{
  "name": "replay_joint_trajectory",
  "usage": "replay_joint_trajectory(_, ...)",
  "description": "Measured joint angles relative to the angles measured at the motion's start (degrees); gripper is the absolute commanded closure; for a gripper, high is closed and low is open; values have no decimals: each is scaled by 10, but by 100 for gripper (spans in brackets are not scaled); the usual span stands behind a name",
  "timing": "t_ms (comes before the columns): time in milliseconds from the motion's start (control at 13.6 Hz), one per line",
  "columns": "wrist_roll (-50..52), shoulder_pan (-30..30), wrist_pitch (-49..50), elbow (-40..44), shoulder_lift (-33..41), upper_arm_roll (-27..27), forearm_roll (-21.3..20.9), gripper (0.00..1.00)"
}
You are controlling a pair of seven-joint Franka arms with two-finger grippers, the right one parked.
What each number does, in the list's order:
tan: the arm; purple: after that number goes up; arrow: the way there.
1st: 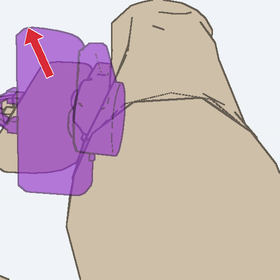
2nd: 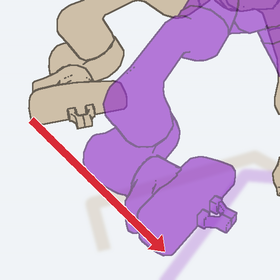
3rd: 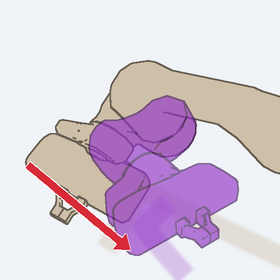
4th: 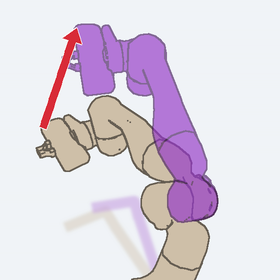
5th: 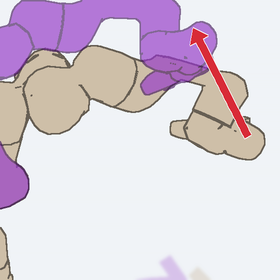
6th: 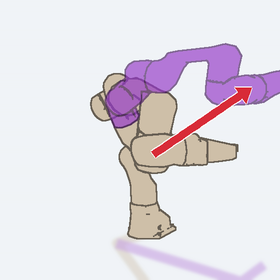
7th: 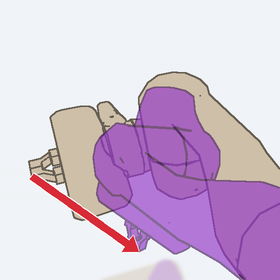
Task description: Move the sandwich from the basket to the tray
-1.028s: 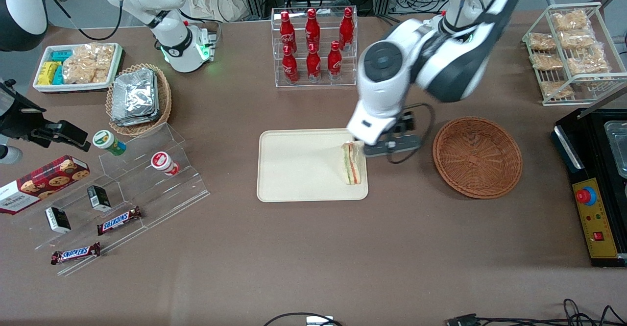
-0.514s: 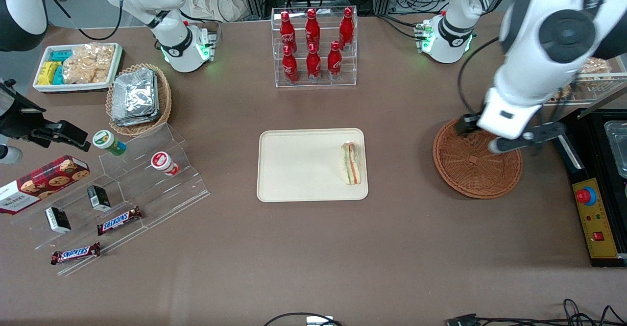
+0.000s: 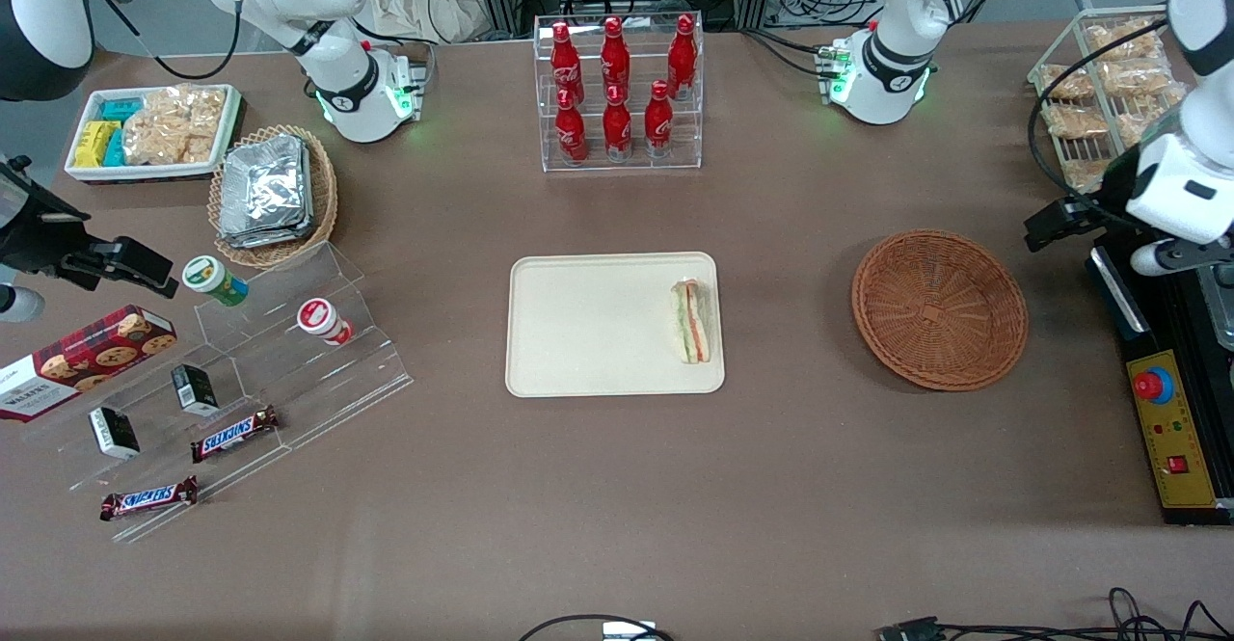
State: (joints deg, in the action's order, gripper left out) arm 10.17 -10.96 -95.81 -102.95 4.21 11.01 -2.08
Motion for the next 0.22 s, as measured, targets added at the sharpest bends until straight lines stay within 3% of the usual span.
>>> replay_joint_trajectory(220,-9,-3,0,5,0,0,1,0)
